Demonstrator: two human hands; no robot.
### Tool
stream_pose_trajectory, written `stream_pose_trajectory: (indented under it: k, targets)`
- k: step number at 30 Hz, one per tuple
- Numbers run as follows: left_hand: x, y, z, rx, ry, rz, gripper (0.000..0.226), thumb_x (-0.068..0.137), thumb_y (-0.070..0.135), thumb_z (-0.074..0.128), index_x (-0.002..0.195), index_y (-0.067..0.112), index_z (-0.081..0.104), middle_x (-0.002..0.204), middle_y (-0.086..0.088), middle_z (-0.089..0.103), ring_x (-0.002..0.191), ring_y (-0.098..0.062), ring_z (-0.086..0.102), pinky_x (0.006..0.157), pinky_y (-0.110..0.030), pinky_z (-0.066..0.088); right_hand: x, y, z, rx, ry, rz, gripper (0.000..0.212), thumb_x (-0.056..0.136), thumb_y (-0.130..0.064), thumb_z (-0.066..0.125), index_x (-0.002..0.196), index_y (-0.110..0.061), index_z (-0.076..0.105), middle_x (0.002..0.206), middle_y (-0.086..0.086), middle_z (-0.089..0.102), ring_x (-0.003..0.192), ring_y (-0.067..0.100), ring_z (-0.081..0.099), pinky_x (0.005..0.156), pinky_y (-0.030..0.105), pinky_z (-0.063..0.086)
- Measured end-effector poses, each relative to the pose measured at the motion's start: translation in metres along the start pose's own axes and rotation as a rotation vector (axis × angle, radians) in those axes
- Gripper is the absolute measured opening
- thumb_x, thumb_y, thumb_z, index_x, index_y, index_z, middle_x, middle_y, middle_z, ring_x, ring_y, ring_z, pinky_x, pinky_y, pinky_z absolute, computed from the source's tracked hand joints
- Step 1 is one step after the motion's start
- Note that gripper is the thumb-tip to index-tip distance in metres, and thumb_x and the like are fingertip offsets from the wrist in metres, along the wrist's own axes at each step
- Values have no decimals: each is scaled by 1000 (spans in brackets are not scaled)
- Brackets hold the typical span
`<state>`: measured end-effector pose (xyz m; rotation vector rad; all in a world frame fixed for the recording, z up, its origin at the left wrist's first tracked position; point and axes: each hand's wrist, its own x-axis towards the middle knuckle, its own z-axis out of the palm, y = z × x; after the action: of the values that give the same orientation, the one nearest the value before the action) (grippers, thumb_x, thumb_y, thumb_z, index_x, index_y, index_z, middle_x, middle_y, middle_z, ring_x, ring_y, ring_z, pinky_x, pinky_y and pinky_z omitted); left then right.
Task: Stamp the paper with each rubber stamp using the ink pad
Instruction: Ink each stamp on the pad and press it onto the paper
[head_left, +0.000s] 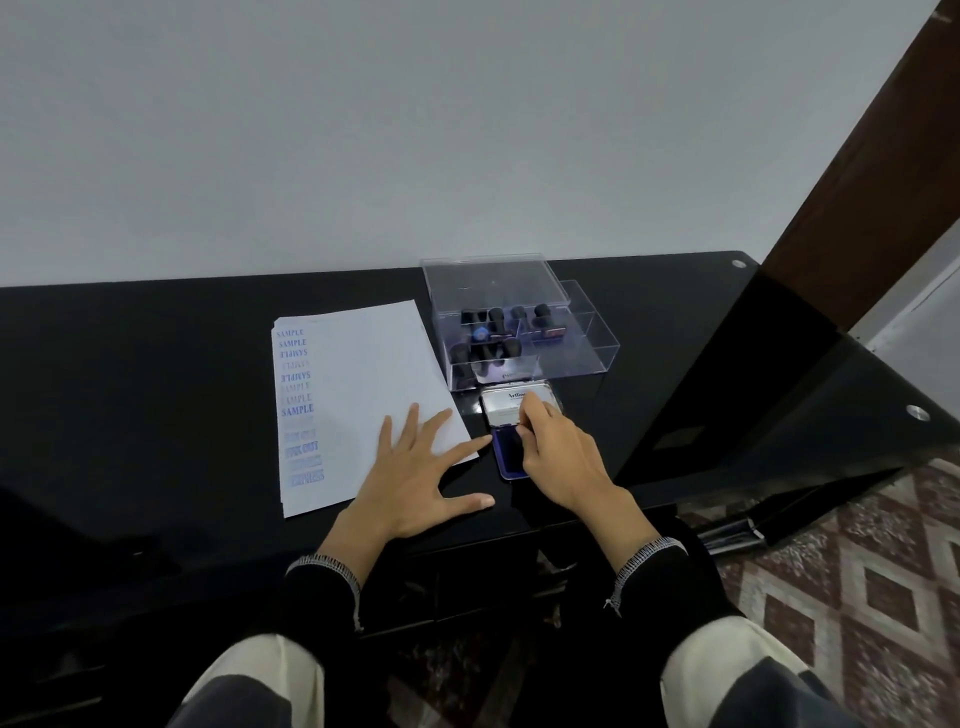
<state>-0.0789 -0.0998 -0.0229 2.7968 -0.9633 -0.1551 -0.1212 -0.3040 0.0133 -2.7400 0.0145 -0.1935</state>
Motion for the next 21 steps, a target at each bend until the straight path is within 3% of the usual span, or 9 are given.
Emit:
stream_pose_trajectory:
  k: [7, 13, 21]
  targets:
    - [0, 0, 1, 20, 7, 35, 64, 78, 88, 20, 136, 70, -2, 162, 3, -4, 147, -31, -18, 114, -59, -13, -7, 0, 6, 47, 61, 1, 13, 96, -14, 45, 90, -20, 34, 82, -6, 50, 65, 18, 47, 54, 32, 35]
    - [-1, 0, 1, 26, 8, 41, 69, 77, 89, 19, 139, 67, -1, 163, 2, -2, 147, -31, -16, 114, -60, -11, 14, -6, -6, 69, -69, 64, 12, 88, -6, 43, 87, -16, 37, 79, 3, 54, 69, 29, 50, 56, 35, 36]
    - [-1, 0, 0, 18, 14, 39, 64, 80, 84, 16, 140, 66, 2, 162, 4, -1, 148, -29, -15, 115, -59, -12, 3, -6, 2, 45, 31, 46, 12, 92, -9, 45, 87, -16, 37, 80, 2, 54, 67, 28, 50, 57, 37, 40]
